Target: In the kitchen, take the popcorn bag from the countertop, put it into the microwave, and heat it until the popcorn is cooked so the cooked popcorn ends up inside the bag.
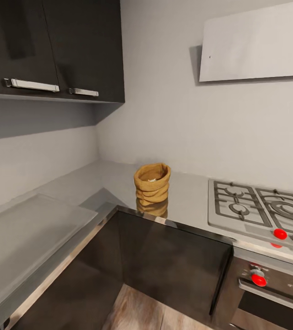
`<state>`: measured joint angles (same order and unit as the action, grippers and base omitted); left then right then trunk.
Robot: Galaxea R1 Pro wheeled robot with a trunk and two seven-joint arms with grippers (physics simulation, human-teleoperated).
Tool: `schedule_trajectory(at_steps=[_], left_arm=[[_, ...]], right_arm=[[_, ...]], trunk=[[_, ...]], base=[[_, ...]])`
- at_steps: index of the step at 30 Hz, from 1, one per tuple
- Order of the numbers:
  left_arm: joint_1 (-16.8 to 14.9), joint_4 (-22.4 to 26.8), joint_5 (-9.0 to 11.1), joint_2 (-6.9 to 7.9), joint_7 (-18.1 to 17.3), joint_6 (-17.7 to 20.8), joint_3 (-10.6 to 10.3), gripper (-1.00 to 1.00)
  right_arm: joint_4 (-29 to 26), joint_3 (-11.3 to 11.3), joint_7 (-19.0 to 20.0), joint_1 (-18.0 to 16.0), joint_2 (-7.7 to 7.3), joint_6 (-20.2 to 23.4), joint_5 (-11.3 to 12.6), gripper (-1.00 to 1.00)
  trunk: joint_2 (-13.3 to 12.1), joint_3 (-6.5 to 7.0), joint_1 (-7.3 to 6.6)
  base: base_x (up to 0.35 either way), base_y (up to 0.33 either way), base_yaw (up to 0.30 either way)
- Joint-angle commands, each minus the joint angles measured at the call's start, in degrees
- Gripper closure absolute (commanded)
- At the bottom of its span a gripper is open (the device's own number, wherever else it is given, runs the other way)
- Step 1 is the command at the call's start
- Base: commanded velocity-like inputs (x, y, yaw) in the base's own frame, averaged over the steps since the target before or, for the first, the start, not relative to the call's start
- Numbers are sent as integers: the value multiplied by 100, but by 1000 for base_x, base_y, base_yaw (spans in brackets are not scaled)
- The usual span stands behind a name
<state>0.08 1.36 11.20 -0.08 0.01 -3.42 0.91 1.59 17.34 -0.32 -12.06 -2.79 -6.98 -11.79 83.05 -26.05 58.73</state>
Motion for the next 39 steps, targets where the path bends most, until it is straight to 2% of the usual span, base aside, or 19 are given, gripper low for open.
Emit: schedule_trajectory(at_steps=[1,13,39], left_arm=[[1,5,31,-1,4,-10,6,-100],[1,5,31,-1,23,-14,21,-100],[1,5,31,26,11,-19,6,-100]], right_arm=[[17,45,-2,-7,-3,-29,-57,-100],[17,41,2,-7,-10,-14,-60,-100],[22,32,21,-7,-4,3,-60,-100]], trunk=[[3,-5,0],[3,-5,0],[-1040,462,-571]], base=[[0,0,0],[0,0,0],[0,0,0]])
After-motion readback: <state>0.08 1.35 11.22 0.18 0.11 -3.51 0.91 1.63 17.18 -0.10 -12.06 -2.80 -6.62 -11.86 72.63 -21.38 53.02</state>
